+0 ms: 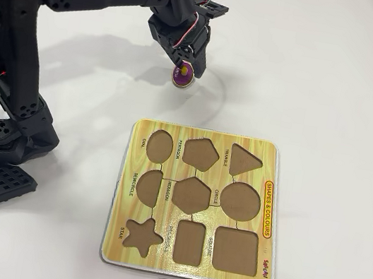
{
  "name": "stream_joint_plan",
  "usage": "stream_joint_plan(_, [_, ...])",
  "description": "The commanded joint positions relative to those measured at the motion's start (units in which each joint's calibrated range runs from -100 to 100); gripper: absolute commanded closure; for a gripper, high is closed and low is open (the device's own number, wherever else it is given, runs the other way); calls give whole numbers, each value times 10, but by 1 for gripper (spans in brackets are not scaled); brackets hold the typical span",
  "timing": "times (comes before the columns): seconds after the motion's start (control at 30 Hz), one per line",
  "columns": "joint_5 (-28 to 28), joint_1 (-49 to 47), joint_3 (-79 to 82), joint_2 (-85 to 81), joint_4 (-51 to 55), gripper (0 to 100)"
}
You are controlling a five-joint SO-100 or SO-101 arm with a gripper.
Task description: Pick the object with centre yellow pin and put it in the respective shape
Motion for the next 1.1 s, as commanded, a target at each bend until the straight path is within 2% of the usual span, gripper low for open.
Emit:
stream_joint_plan(0.0, [0, -1, -4, -8, 0, 86])
stream_joint_plan(0.17, [2, -1, -1, -8, 0, 99])
stream_joint_plan(0.73, [4, 11, -8, -19, 0, 99])
stream_joint_plan(1.07, [4, 62, 1, -94, -1, 99])
